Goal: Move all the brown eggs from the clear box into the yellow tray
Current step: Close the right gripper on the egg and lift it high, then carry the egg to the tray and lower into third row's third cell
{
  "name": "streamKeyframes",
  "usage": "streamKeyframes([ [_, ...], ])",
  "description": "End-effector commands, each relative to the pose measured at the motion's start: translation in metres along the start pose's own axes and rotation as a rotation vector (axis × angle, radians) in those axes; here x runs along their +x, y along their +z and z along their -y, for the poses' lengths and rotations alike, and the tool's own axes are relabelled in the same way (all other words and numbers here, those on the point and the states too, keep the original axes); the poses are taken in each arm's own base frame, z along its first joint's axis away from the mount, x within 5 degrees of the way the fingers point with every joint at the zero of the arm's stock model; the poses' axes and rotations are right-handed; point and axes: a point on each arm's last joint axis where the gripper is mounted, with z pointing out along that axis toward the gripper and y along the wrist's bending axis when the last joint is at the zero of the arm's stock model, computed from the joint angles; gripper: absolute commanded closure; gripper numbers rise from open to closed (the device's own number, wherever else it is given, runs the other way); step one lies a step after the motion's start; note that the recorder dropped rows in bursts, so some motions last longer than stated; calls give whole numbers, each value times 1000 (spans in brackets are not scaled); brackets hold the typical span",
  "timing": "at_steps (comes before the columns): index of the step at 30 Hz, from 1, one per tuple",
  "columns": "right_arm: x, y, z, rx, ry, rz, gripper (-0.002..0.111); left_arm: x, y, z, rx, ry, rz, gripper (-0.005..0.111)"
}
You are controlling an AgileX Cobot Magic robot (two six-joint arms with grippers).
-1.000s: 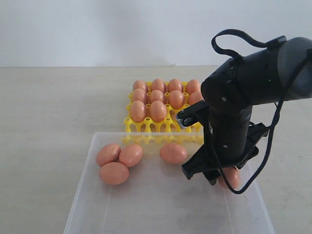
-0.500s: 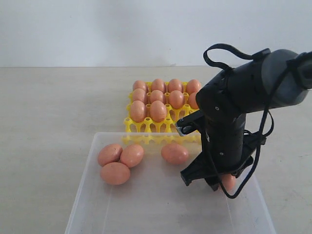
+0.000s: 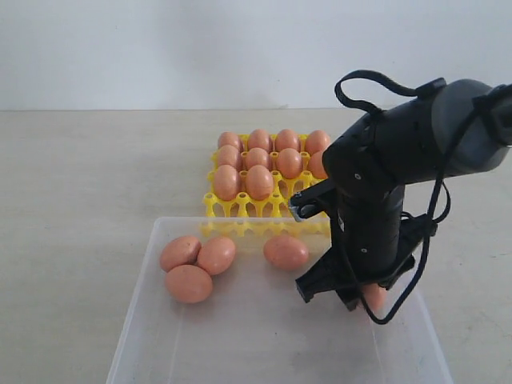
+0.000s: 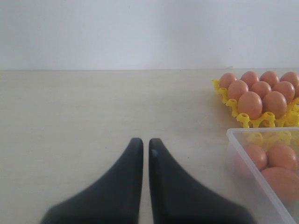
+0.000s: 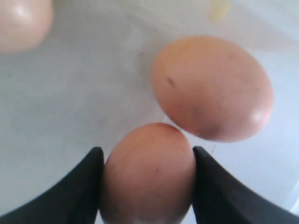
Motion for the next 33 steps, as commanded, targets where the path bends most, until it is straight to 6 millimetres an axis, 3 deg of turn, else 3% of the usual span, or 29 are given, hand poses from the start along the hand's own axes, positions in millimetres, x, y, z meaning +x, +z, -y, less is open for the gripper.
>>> streamKeyframes([
  [1,-11,-55,5,-80,11,322,108,1,0,0,9,3,-1,103],
  [4,-12,-127,13,-168,5,730,108,1,0,0,9,3,-1,103],
  [6,-10,-161,17,-213,-1,940,108,1,0,0,9,3,-1,103],
  [8,-10,-189,17,-270,-3,1150,108,1,0,0,9,3,-1,103],
  [13,-12,-225,15,-313,-88,1504,108,1,0,0,9,3,-1,103],
  [17,-16,-228,12,-267,-168,1606,108,1,0,0,9,3,-1,103],
  [20,-27,-210,7,-164,-277,1572,108,1,0,0,9,3,-1,103],
  [23,-44,-179,-1,-127,-332,1498,108,1,0,0,9,3,-1,103],
  [27,-58,-151,-9,-199,-272,1445,108,1,0,0,9,3,-1,103],
  [33,-58,-148,-11,-301,-160,1499,108,1,0,0,9,3,-1,103],
])
